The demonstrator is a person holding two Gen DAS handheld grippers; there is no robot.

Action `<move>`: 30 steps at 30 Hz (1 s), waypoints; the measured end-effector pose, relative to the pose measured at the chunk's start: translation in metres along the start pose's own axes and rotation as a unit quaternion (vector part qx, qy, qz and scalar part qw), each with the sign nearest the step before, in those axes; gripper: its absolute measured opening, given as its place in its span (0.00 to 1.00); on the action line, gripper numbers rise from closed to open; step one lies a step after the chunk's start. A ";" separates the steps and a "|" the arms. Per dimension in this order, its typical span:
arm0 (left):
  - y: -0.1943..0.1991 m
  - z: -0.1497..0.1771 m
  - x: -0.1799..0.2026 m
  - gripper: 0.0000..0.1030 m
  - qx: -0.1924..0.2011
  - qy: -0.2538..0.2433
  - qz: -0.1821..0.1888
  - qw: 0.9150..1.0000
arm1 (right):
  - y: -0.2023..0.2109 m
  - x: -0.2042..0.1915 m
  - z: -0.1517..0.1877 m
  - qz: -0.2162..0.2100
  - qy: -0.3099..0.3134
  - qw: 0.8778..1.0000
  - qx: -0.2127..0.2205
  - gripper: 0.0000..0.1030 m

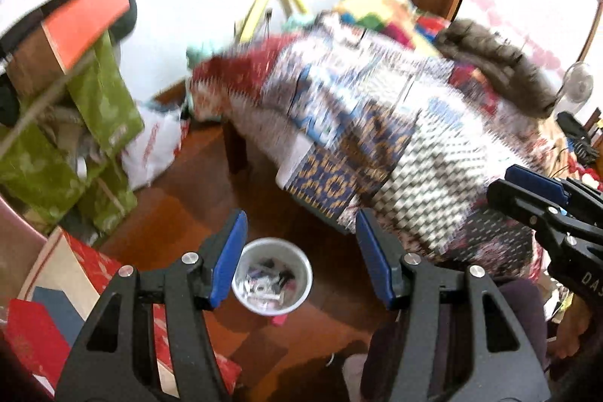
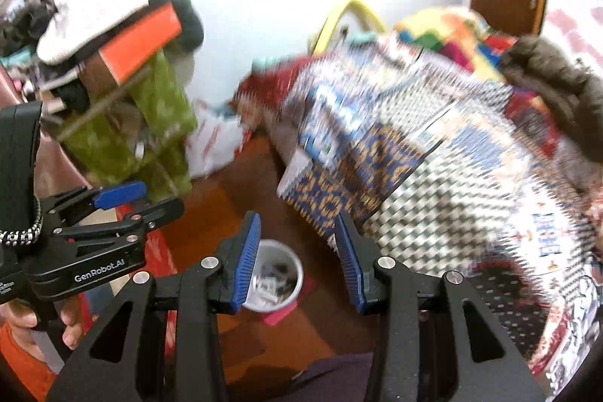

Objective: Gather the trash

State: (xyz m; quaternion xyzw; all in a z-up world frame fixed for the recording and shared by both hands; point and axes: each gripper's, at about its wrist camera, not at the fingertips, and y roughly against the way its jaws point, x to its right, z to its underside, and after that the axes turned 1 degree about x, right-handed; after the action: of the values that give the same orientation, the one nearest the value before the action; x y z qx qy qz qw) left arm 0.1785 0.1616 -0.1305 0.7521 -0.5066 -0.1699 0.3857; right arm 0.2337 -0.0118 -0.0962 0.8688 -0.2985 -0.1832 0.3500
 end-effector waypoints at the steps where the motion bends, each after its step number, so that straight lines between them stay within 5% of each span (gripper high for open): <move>1: 0.015 -0.001 0.004 0.57 0.016 -0.001 0.007 1.000 | 0.018 -0.001 0.000 0.006 -0.001 1.000 0.020 0.37; 12: 0.163 0.013 0.047 0.57 0.169 -0.054 0.067 0.982 | 0.169 -0.006 0.028 0.091 -0.032 0.978 0.183 0.37; 16: 0.199 0.031 0.060 0.57 0.202 -0.074 0.092 0.972 | 0.208 -0.014 0.049 0.129 -0.050 0.963 0.232 0.54; 21: 0.226 0.060 0.071 0.62 0.228 -0.095 0.100 0.964 | 0.231 -0.022 0.070 0.151 -0.069 0.953 0.255 0.60; 23: 0.234 0.072 0.075 0.64 0.237 -0.107 0.099 0.961 | 0.236 -0.027 0.079 0.160 -0.081 0.948 0.262 0.76; 27: 0.243 0.088 0.076 0.93 0.243 -0.118 0.100 0.958 | 0.243 -0.038 0.093 0.205 -0.095 0.936 0.269 0.90; 30: 0.247 0.095 0.076 0.94 0.245 -0.122 0.104 0.956 | 0.252 -0.041 0.103 0.237 -0.104 0.924 0.280 1.00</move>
State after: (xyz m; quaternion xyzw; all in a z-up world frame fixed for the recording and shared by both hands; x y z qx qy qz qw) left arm -0.0064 0.0086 0.0048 0.7404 -0.6512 -0.0904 0.1401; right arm 0.0500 -0.1817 0.0184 0.8114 -0.5697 -0.0927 0.0926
